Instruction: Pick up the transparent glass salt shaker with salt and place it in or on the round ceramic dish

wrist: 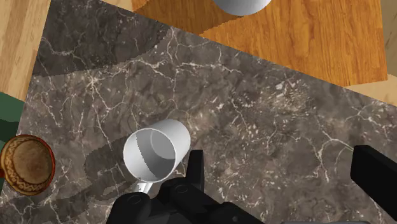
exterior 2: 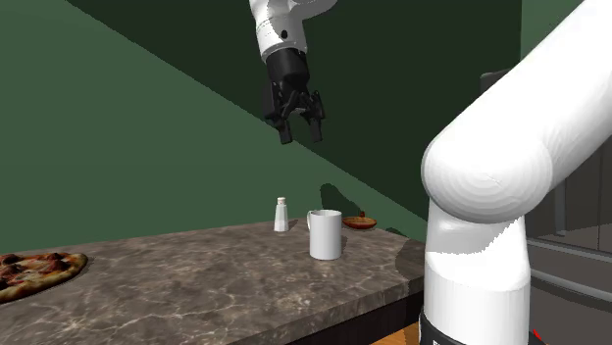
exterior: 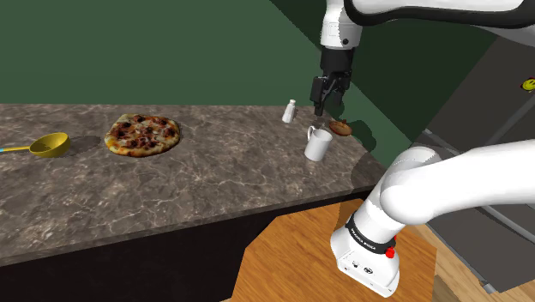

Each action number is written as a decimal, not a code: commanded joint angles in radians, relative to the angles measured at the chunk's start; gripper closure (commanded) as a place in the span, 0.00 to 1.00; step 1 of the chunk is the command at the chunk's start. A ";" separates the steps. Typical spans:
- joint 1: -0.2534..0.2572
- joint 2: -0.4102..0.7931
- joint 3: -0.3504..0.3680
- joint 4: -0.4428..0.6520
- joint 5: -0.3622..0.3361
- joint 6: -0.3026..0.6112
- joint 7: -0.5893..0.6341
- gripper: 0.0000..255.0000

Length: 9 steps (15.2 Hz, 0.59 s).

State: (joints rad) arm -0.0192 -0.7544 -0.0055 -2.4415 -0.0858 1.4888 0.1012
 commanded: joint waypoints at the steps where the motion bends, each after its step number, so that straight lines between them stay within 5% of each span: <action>1: 0.000 0.000 0.000 0.000 0.000 0.000 0.000 0.00; 9: -0.043 0.222 -0.122 0.060 -0.091 0.195 -0.133 0.00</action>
State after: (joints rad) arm -0.0583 -0.5575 -0.1138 -2.3821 -0.1681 1.6542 -0.0171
